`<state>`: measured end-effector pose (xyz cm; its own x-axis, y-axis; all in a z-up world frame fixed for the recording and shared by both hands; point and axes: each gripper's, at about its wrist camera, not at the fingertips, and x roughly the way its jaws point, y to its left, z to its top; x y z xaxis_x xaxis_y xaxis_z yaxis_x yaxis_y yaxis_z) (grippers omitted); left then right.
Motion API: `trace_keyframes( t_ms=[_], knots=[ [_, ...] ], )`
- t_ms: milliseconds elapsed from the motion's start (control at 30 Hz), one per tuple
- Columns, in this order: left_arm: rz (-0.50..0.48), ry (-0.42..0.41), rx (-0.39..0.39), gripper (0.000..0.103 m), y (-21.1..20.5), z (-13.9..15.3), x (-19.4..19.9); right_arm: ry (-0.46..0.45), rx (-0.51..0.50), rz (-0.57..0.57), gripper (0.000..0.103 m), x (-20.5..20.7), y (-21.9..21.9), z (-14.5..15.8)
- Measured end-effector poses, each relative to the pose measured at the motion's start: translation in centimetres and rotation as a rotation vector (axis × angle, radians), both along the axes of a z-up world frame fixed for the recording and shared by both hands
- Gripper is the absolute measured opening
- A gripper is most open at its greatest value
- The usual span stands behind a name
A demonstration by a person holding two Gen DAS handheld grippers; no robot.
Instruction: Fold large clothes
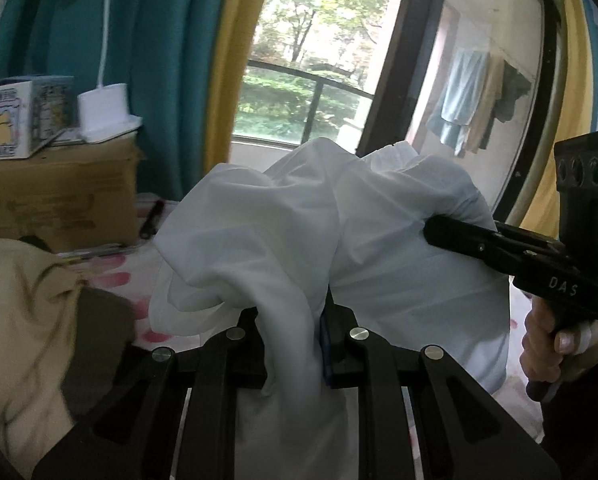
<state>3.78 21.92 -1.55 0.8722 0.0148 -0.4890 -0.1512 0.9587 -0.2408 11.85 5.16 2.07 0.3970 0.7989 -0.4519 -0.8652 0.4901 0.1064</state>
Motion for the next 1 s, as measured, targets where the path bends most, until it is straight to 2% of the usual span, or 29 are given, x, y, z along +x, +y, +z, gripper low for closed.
trace_keyframes(
  t_ms=[267, 567, 1000],
  knots=[
    [0.035, 0.042, 0.007, 0.019, 2.8, -1.2, -0.3, 0.025, -0.023, 0.043, 0.02, 0.0, 3.5, -1.3],
    [0.046, 0.108, 0.001, 0.019, 4.6, -3.4, 1.1, 0.08, -0.062, 0.034, 0.02, 1.7, 6.1, -3.7],
    [0.044, 0.214, 0.013, 0.02, 5.3, -6.0, 4.3, 0.2, -0.092, -0.011, 0.02, 4.9, 7.3, -7.4]
  ],
)
